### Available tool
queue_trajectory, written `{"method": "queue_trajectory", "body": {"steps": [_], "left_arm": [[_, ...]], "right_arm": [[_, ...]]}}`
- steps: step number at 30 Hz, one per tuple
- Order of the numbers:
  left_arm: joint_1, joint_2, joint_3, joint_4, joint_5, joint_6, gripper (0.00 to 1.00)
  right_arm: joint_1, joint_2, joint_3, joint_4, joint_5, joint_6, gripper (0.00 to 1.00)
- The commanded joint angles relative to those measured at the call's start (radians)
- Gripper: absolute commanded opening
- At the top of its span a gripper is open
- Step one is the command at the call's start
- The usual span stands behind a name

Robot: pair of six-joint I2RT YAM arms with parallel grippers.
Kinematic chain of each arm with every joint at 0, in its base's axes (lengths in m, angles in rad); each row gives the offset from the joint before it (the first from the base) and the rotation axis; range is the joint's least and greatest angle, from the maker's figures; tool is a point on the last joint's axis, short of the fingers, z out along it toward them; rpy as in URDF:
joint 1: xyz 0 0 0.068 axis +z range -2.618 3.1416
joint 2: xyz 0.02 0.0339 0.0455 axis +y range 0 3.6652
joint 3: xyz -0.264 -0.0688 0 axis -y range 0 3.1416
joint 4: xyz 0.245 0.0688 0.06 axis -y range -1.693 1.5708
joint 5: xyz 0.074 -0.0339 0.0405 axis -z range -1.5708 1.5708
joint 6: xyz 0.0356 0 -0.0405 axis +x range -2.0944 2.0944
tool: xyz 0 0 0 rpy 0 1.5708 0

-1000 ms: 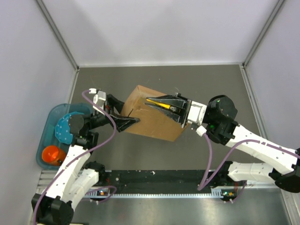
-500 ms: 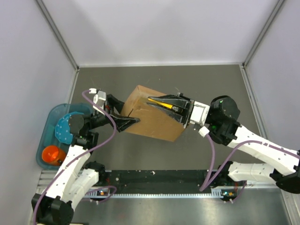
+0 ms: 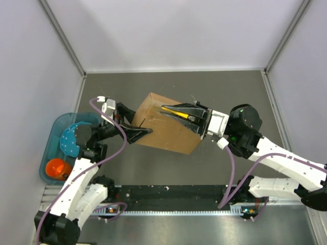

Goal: Unpack the express box
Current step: Cut the express box.

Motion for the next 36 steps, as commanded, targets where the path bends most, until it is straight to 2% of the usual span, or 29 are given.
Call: {"method": "queue_trajectory", "body": {"steps": [1,26,36], "left_arm": [[0.003,-0.035,0.07,0.104,-0.062,-0.024,0.0],[0.004,-0.037,0.087,0.104,-0.075,-0.047,0.0],[0.004,0.02,0.175,0.066,-0.079,-0.056,0.0]], "right_arm": [[-0.002,0.003,0.042,0.024,0.003,0.015,0.0],[-0.025,0.029,0.042,-0.004,-0.013,0.042,0.0],[-0.025,0.057,0.011,-0.082,0.024,0.021,0.0]]}}
